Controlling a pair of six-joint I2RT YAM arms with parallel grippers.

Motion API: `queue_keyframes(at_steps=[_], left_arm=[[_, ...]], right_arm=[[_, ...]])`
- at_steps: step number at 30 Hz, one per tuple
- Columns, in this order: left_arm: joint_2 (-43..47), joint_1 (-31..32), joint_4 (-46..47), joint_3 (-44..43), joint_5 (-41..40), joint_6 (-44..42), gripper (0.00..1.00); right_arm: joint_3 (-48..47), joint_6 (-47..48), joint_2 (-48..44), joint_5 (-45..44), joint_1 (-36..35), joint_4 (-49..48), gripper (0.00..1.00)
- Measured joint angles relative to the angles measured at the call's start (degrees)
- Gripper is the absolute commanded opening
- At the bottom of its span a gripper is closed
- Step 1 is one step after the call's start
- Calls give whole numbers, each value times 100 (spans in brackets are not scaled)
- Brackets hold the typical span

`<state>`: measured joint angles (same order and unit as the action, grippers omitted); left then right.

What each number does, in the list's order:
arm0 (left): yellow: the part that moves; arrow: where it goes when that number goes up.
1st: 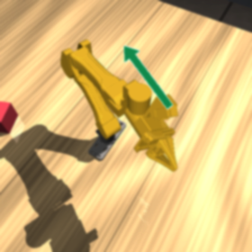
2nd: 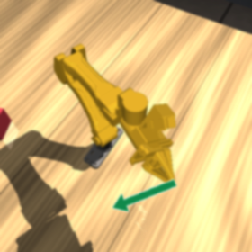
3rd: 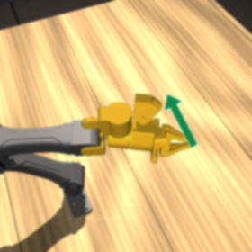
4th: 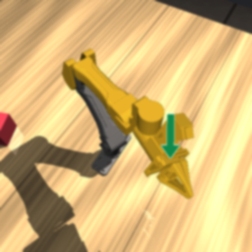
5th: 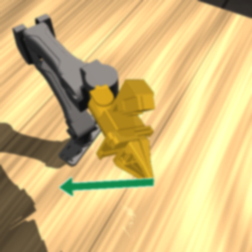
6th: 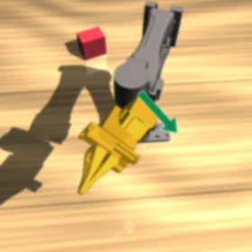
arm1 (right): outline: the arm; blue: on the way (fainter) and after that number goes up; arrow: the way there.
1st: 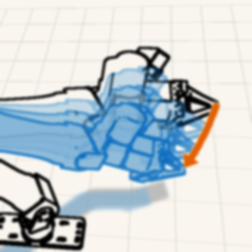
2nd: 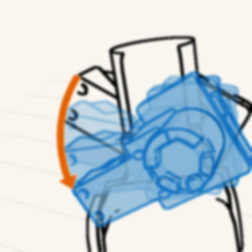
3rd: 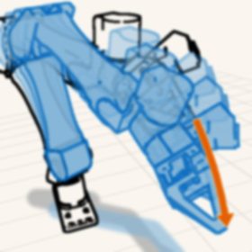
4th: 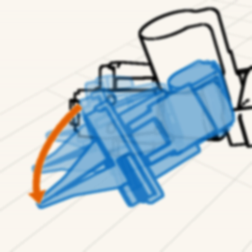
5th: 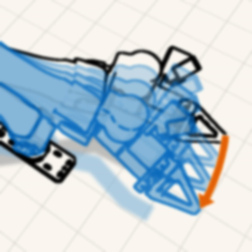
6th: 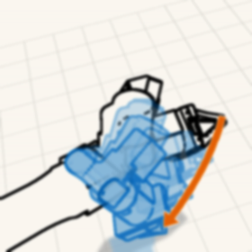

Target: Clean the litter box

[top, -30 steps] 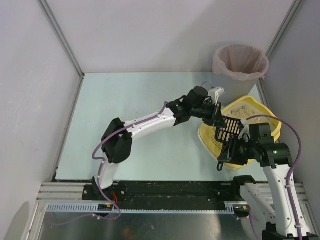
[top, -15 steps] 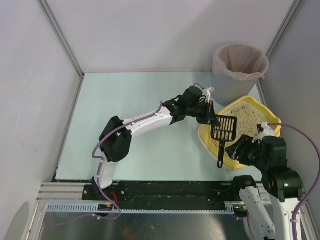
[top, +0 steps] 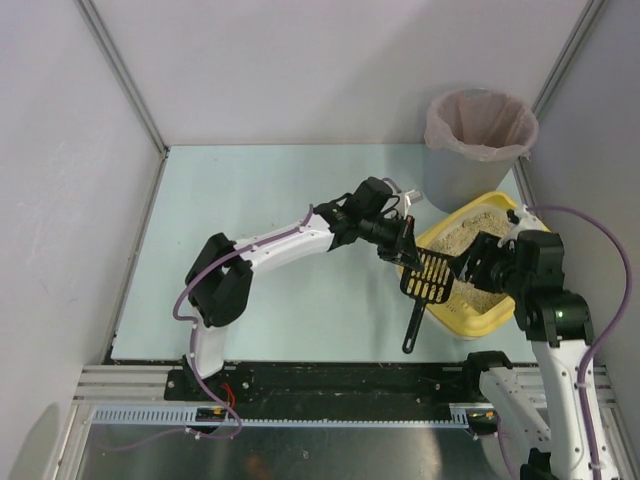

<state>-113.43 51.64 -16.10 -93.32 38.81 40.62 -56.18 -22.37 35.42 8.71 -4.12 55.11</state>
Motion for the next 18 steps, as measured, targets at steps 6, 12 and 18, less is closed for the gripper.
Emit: queue_keyframes(at_steps=[6,12,18], left_arm=[[118,-2,-225,2,529,-713,0],[269,-2,-428,175,1067,-1338,0],[343,-2,-570,212,1268,-1718,0]], right_arm=[[-474,743,817,820,0,-46,58],[-546,1196,1193,1676,-11,24,57],[-546,1349,1427,2096,-111,50,50]])
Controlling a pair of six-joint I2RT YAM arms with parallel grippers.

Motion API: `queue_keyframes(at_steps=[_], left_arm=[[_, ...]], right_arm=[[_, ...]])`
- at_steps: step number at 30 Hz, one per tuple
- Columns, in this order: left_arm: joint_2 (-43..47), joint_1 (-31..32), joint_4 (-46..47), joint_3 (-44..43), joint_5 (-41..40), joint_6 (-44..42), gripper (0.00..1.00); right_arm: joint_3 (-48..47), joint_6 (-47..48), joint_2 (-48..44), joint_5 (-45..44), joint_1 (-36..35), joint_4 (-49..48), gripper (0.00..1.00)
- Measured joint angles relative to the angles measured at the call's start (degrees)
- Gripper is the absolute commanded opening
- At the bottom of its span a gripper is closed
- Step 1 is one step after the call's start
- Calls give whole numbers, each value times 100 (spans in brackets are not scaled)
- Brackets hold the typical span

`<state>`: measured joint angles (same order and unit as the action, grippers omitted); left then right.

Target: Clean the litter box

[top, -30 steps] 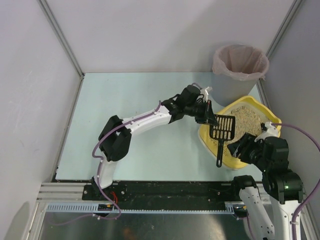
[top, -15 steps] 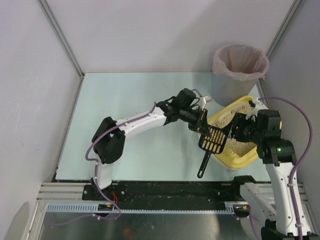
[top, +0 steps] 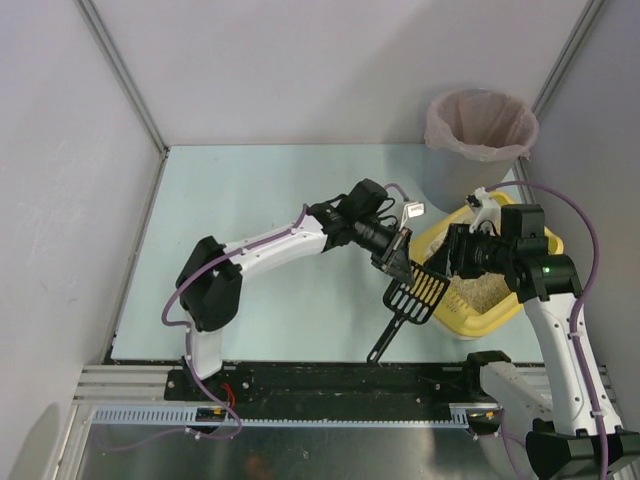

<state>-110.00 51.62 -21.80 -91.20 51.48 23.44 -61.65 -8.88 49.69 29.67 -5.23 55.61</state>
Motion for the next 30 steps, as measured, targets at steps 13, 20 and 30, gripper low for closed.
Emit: queue_keyframes(at_steps=[13,20,30], left_arm=[[127,-490,-96,205,-979,852,0],[162,-754,-107,107,-1751,1825,0],[168,-890,-90,118,-2205,3379,0]], right_arm=[[0,-1010,-1021,-1681,-197,-212,59],[87,-1606,-1526,-2173,-437,-459,56],[260,-1954,-1054,-3401,-3029,-509,58]])
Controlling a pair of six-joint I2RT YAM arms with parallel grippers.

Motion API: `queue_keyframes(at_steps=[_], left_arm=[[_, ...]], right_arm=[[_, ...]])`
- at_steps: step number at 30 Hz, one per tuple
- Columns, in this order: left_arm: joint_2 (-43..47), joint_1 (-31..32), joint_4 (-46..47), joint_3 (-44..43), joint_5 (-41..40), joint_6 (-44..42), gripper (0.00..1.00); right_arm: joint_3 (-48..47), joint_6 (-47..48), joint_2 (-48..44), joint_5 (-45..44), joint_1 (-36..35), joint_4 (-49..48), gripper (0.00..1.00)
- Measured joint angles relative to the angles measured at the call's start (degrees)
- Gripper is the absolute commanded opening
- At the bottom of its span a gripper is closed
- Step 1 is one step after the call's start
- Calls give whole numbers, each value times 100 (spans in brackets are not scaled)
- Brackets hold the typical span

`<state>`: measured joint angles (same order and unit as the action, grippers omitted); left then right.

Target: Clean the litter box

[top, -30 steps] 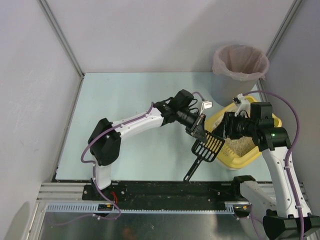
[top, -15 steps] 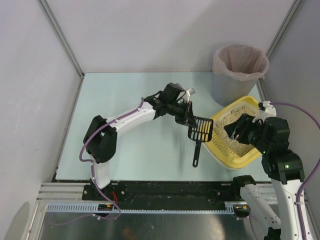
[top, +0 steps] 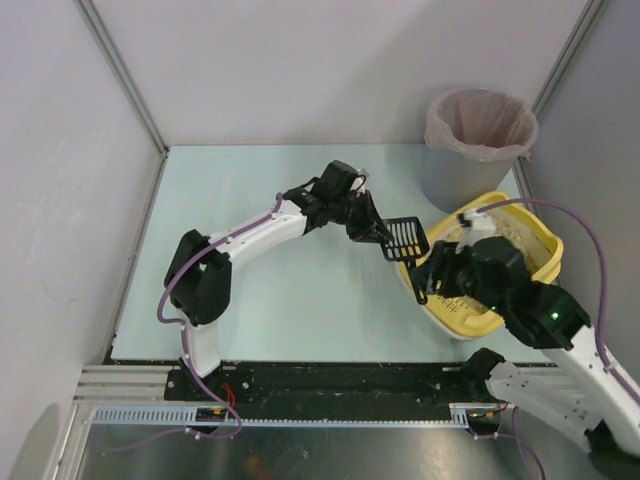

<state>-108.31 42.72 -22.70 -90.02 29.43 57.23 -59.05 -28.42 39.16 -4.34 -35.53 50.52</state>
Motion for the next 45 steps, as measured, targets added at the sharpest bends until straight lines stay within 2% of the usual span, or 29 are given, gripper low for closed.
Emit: queue_keyframes(at_steps=[5,7,9,14,21,33,40,45], left_arm=[[2,-170,-35,118,-87,549,0],[2,-205,-52,122,-92,662,0],[4,-245,-31,122,-81,730,0],[17,-343,11,146,-81,778,0],[166,-599,28,538,-52,732,0],[428,-680,-35,680,92,726,0],[428,-680,-46,682,240,728,0],[428,-686,-24,682,369,787,0]], right_arm=[[2,-529,748,-1996,-2669,-125,61],[4,-791,1108,-2627,-3222,-170,61],[37,-1003,1373,-3119,-3390,-125,62],[55,-1211,1154,-3810,-3436,-79,63],[-153,-787,675,-3849,-3110,-138,66],[17,-332,1416,-3239,-2459,-492,68],[643,-151,944,-3032,-2223,-1084,60],[962,-52,496,-2914,-2059,-1427,59]])
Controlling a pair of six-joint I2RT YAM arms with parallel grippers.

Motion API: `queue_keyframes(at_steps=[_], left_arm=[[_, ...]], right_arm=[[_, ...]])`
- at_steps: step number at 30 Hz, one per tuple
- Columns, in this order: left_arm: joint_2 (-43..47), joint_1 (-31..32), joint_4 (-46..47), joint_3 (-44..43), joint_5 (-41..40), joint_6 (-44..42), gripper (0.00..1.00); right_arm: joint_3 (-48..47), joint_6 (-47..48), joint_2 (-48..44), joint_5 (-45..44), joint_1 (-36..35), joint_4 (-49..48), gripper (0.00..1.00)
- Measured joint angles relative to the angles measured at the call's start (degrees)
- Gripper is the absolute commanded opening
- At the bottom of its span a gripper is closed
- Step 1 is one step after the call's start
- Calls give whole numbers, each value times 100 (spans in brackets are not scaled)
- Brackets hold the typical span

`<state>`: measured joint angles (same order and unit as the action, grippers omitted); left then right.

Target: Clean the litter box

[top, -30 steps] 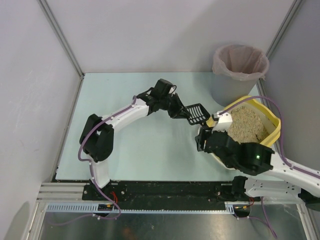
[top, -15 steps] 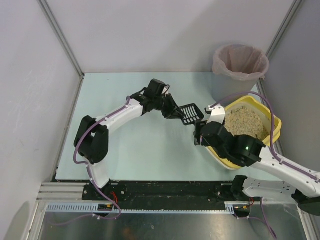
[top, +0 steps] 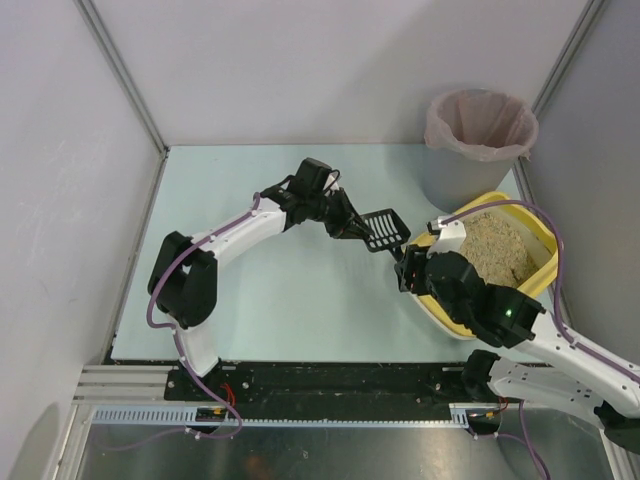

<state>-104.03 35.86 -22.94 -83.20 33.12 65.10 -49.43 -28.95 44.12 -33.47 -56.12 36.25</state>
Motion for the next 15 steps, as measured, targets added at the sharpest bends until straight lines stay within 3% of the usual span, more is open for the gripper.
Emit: queue_keyframes(at_steps=[3,4,7,10,13,15], left_arm=[[2,-2,7,0,11,4,0],[0,-7,7,2,4,4,0],[0,-11,13,2,-15,31,0],[0,-22,15,7,-11,31,0],[2,-26,55,35,20,-15,0],[0,-26,61,35,61,-76,9]], right_arm=[[109,79,-79,42,0,-162,48],[155,118,-83,59,-2,-236,36],[245,229,-61,164,-9,-496,12],[260,319,-39,160,-28,-623,0],[273,385,-44,151,-59,-658,0],[295,398,-90,142,-85,-656,0]])
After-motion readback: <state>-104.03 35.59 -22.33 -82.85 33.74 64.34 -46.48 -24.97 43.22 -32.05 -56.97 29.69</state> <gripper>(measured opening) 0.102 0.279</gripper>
